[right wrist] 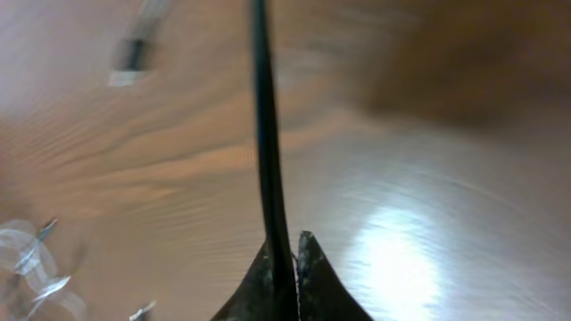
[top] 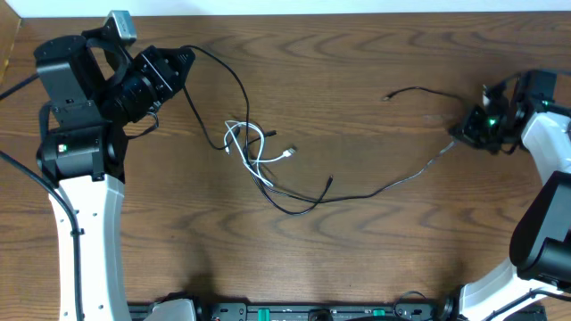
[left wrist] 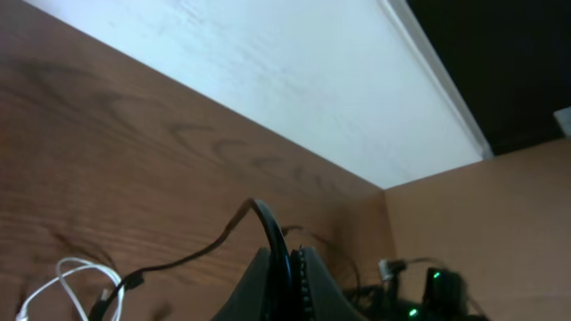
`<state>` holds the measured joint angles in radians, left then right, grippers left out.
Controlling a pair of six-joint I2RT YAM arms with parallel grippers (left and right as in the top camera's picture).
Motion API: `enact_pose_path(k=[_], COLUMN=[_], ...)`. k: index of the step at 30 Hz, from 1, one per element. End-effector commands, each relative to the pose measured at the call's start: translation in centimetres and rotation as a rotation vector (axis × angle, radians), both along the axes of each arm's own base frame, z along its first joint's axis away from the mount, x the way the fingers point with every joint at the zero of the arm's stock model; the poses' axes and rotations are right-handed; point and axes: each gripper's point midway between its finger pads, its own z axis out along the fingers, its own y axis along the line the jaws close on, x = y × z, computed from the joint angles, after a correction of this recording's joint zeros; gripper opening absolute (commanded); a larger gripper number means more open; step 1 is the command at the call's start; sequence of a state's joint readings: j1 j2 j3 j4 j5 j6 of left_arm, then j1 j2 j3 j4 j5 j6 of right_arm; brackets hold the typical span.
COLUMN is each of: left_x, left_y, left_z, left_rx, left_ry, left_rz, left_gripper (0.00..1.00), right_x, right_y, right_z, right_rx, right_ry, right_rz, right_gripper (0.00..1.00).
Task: Untangle cables
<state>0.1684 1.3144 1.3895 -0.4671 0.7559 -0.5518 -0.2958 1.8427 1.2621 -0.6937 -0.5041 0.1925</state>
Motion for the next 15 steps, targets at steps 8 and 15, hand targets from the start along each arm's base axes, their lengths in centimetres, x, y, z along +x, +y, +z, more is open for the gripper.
enact_pose_path(k=[8,15], left_x=[-0.4,-0.4], left_y=[-2.4,-3.0], left_z=[0.7,4.0], left_rx=[0.082,0.091], left_ry=[-0.071,-0.213], left_rz=[-0.101,-0.118], left_gripper=[0.07,0.08], right_x=[3.4,0.9], right_y=[9.4,17.6], right_z=[5.6,6.3], right_rx=[0.076,0.059], right_ry=[-0.234,-0.262], right_rz=[0.354,0.602], right_gripper=[0.9,0.99])
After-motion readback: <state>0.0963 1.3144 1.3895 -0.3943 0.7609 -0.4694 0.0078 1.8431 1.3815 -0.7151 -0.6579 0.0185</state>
